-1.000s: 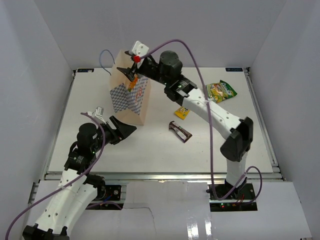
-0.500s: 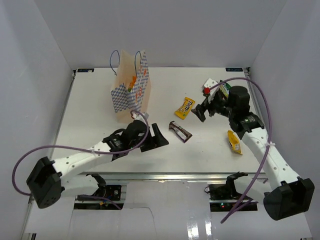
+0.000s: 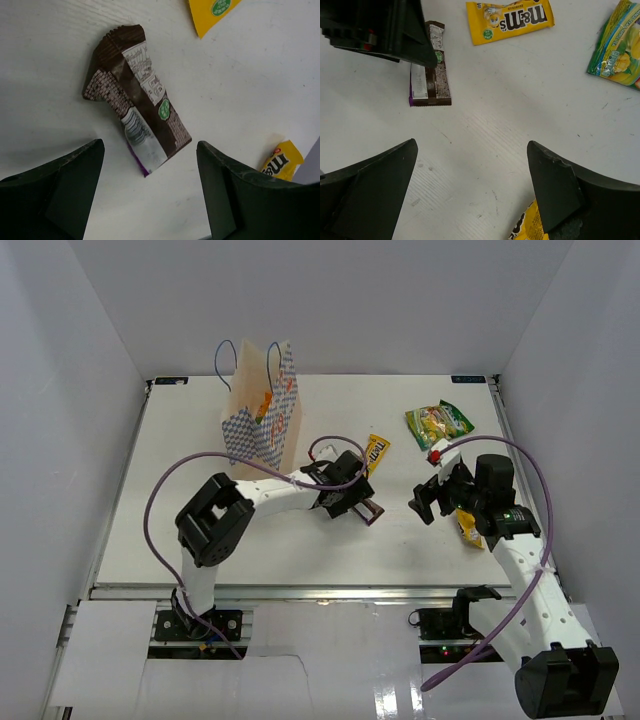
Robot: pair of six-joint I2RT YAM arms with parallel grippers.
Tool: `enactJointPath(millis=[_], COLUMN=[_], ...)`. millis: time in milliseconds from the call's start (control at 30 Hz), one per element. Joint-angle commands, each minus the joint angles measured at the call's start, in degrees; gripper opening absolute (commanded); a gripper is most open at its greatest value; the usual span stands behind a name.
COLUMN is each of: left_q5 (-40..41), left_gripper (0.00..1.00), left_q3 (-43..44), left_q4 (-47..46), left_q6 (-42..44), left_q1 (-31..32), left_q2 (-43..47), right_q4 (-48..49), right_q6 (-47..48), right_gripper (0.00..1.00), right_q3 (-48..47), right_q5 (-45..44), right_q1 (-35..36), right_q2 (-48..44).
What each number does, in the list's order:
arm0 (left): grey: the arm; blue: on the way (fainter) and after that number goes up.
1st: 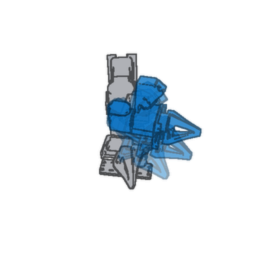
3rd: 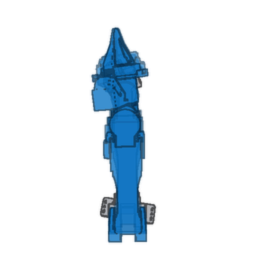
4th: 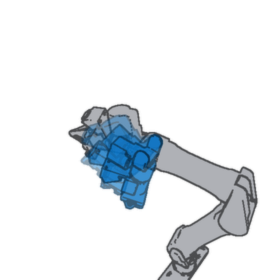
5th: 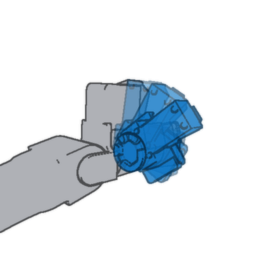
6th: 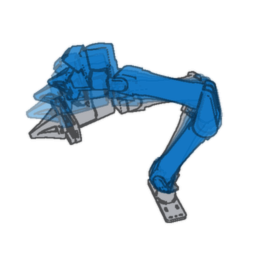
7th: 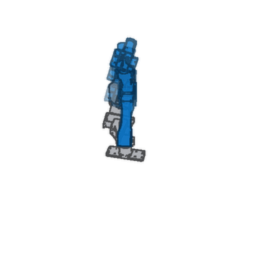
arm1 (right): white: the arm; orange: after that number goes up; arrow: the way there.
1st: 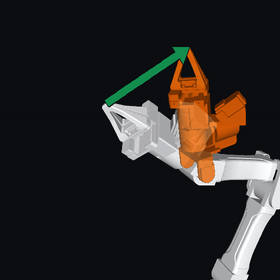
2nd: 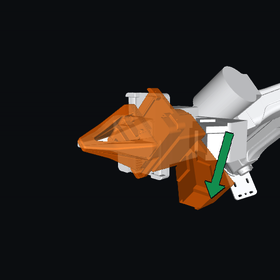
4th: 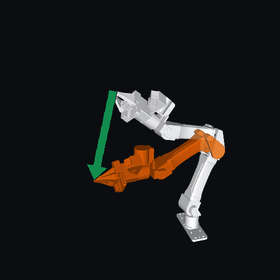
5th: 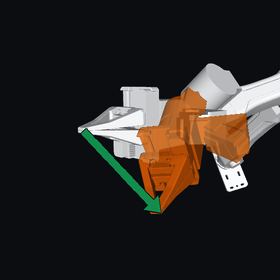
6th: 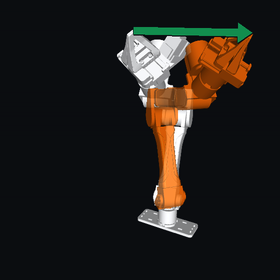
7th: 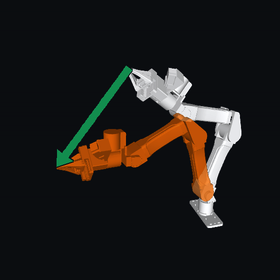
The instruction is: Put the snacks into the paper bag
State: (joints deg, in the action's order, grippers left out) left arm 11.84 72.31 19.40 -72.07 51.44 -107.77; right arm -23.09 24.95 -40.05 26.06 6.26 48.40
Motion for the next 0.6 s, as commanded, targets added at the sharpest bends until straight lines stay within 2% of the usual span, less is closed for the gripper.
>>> enactJointPath(millis=[0,67,233,333,467,567], left_q5=[1.43,2.40,6.01,4.52,3.37,5.91], left_gripper=[0.84,0.81,0.77,0.76,0.64,0.53], left_q3=[7.55,10.03,20.49,21.38,19.45,16.64], left_q4=[8.45,11.97,28.49,30.35,30.79,30.70], left_q6=[-4.83,-6.32,-12.12,-12.13,-11.25,-10.11], left_q1=[-0.02,-0.11,-0.03,-0.11,-0.03,-0.11], left_q2=[-4.81,-7.54,-15.00,-16.86,-18.71,-17.40], right_q4=[0.59,0.68,0.86,0.86,0.42,-0.02], right_q6=[-0.69,-1.04,-2.36,-2.80,-3.50,-3.59], right_gripper=[0.95,0.95,0.95,0.95,0.96,0.95], right_q3=[0.06,-0.11,-0.38,-0.46,-1.17,-1.96], right_q5=[0.30,0.56,0.31,0.30,0.74,1.01], right_q1=[-0.29,-0.29,-0.29,-0.20,-0.20,-0.29], right_q2=[-0.77,-0.77,-1.03,-1.20,-1.56,-1.73])
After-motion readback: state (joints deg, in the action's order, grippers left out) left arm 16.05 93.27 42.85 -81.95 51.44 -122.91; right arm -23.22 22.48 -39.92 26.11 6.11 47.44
